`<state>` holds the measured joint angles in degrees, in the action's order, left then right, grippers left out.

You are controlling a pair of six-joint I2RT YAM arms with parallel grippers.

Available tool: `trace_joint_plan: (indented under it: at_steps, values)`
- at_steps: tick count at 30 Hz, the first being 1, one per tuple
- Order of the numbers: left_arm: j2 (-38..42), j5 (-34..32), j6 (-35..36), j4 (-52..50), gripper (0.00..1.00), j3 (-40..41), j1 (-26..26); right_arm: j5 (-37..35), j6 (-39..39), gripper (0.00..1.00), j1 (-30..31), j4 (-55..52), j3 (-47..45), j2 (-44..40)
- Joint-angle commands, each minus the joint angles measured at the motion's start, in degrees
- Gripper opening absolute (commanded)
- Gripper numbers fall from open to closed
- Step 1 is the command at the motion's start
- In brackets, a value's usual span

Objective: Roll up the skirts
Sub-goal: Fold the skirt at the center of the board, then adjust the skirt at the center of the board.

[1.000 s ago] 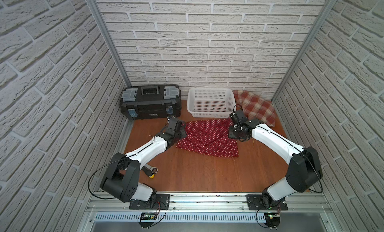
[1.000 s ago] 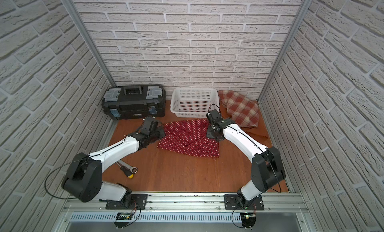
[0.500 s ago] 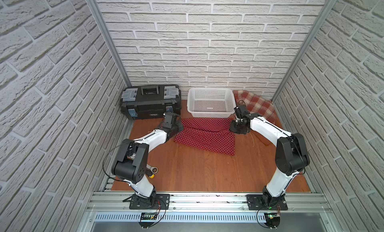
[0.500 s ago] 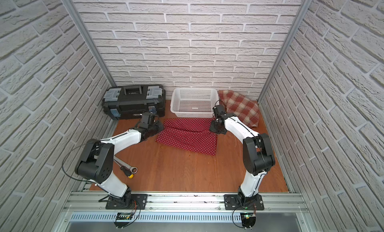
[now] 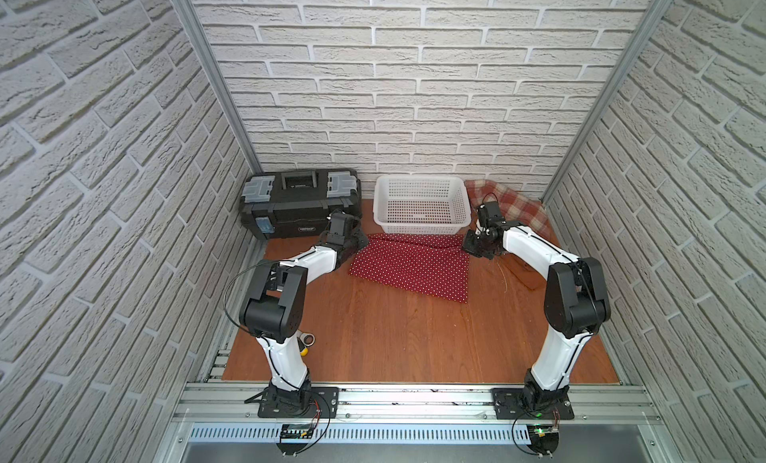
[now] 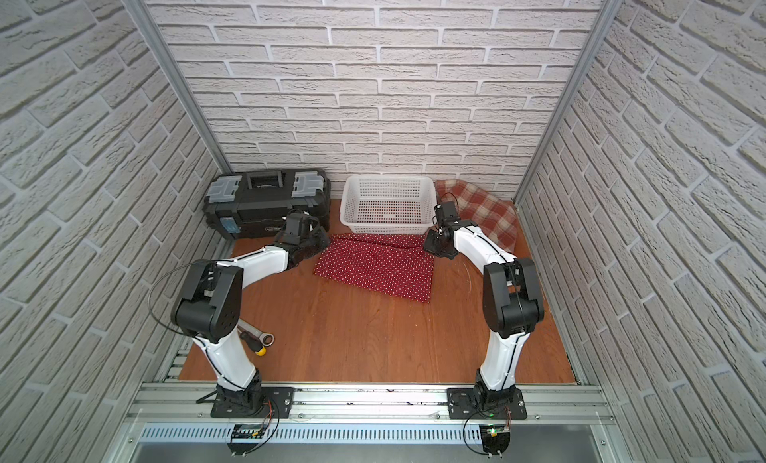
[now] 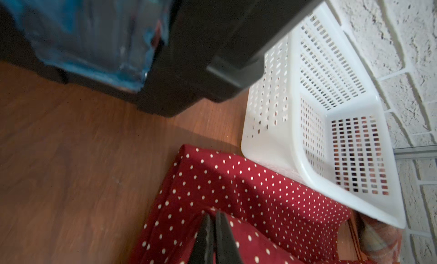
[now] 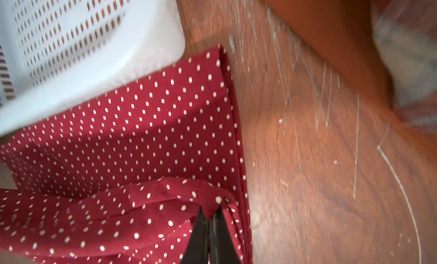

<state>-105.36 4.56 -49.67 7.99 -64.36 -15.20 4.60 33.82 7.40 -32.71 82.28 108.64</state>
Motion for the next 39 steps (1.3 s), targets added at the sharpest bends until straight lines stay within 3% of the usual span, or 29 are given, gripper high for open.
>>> trace_joint_plan:
  at_steps: [1, 7, 8, 9, 11, 14, 20, 24, 25, 26, 27, 28, 30, 32, 39]
  values:
    - [-2.7, 0.9, 0.1, 3.2, 0.0, -2.7, 0.9, 1.1, 0.1, 0.02, -0.7, 2.4, 3.0, 2.5]
    - [-6.6, 1.0, -0.7, 4.6, 0.0, -3.8, 1.0, 2.4, -0.2, 0.02, -0.9, 2.6, 6.9, 7.7]
    - [-7.2, 1.1, -0.4, 4.8, 0.11, -4.0, 1.0, 2.5, -0.2, 0.05, -1.0, 2.6, 7.3, 8.3]
    - [-7.5, 1.2, -0.1, 4.8, 0.28, -4.3, 0.9, 2.6, -0.2, 0.12, -1.0, 3.1, 7.4, 8.3]
    - [-6.5, 1.7, 0.1, 6.7, 0.49, -3.3, 1.0, 2.1, -0.3, 0.3, -1.0, 4.2, 6.8, 7.8]
    - [-3.5, 2.9, 0.9, 7.2, 0.59, -2.0, 0.6, 1.3, -0.4, 0.37, -0.9, 6.3, 3.6, 5.2]
    - [3.7, 3.4, 3.2, 1.9, 0.65, 1.3, -0.7, -1.3, -1.6, 0.4, 2.3, 8.6, -5.4, -3.6]
    - [8.2, 1.2, 2.9, 1.7, 0.63, 7.7, -0.8, -4.1, -1.6, 0.4, 8.0, 9.4, -11.0, -8.9]
    - [8.7, 1.1, 2.8, 1.6, 0.62, 9.1, -0.8, -5.0, -1.5, 0.37, 10.5, 9.6, -11.6, -9.2]
    - [9.1, 1.1, 2.6, 2.2, 0.59, 10.5, -0.8, -5.4, -1.7, 0.27, 13.1, 9.8, -11.4, -8.9]
    - [9.2, 1.2, 2.2, 3.0, 0.53, 12.0, -0.8, -5.6, -1.7, 0.15, 15.3, 9.6, -10.6, -7.8]
    - [9.3, 1.1, 1.8, 3.8, 0.41, 13.4, -0.8, -5.6, -1.7, 0.05, 17.6, 9.2, -8.8, -6.1]
    - [9.4, 0.6, 1.0, 4.0, 0.16, 15.0, -0.5, -5.8, -1.6, 0.03, 21.1, 8.4, -4.7, -1.9]
    - [10.4, 0.6, 0.2, 3.7, 0.0, 16.2, 0.1, -5.8, -1.2, 0.03, 23.9, 8.2, 0.2, 2.6]
    - [20.4, -2.7, 0.3, -3.4, 0.0, 20.0, 3.0, -3.5, -1.0, 0.02, 28.1, 3.9, 13.0, 17.6]
